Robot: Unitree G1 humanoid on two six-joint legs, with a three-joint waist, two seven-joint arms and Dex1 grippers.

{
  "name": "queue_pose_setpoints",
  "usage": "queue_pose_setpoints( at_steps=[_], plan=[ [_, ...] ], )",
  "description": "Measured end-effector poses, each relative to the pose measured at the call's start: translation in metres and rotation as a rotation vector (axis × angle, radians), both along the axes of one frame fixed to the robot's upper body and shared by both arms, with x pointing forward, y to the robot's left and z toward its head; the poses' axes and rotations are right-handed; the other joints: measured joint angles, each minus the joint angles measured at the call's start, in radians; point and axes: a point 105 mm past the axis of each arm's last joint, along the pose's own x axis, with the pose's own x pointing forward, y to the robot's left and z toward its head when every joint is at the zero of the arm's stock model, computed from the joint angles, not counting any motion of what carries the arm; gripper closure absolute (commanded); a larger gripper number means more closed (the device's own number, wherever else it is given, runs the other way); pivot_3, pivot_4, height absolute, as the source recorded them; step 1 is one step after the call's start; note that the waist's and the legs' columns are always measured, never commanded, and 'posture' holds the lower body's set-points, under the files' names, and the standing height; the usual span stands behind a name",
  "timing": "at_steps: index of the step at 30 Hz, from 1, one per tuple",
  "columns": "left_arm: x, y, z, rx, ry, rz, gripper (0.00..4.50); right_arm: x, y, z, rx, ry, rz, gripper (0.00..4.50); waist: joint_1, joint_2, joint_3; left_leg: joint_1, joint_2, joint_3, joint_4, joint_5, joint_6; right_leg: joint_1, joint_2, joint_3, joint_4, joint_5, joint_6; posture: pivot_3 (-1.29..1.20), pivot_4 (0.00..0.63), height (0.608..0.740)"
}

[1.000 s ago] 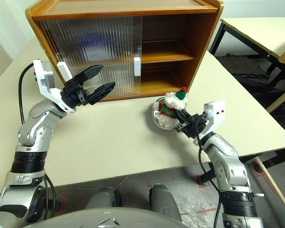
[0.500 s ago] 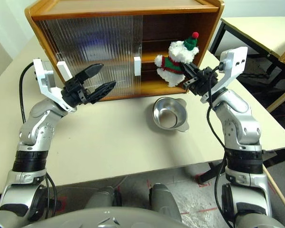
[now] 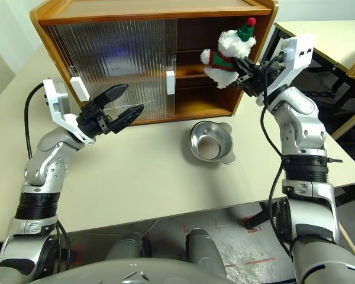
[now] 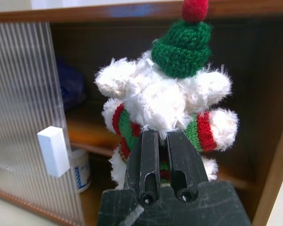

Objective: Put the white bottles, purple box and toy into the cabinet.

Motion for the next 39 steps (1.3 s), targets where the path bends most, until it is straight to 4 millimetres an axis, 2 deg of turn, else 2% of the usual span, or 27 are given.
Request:
queue_pose_setpoints(
  at_steps=[7,18,22,30,39],
  plan=[
    [-0.008,-0.001,-0.009,0.001,0.019,0.002,0.0,0.021,0.001,0.005,-0.011,0.007,-0.008,4.5,0.001,0.0,0.0,0.0,0.0,0.0,0.0,0.0,0.0,0.0,0.0,0.0,0.0,0.001,-0.001,0.09,0.0,0.74],
    [-0.01,0.0,-0.005,0.001,0.002,0.019,0.0,0.052,0.015,0.0,-0.023,0.039,0.005,4.5,0.001,0.0,0.0,0.0,0.0,0.0,0.0,0.0,0.0,0.0,0.0,0.0,0.0,0.001,-0.001,0.12,0.0,0.74],
    [-0.011,0.003,-0.011,-0.001,0.023,0.036,0.0,0.059,0.02,-0.002,-0.041,0.044,0.01,4.5,0.001,0.0,0.0,0.0,0.0,0.0,-0.001,0.0,0.0,0.0,0.0,0.0,0.0,0.001,-0.002,0.13,0.0,0.74],
    [-0.01,0.004,-0.008,-0.006,0.018,0.054,0.0,0.066,0.025,-0.007,-0.079,0.053,-0.004,4.5,0.003,0.0,0.0,0.001,0.0,0.0,-0.001,0.0,-0.001,0.0,0.0,0.0,0.001,0.002,-0.003,0.13,0.0,0.74],
    [-0.012,0.004,-0.005,-0.001,0.003,0.052,0.0,0.068,0.027,-0.013,-0.113,0.066,-0.029,1.22,0.003,0.001,0.0,0.0,0.0,0.0,-0.001,0.0,-0.001,0.0,-0.001,0.0,0.001,0.002,-0.003,0.11,0.0,0.74]
  ],
)
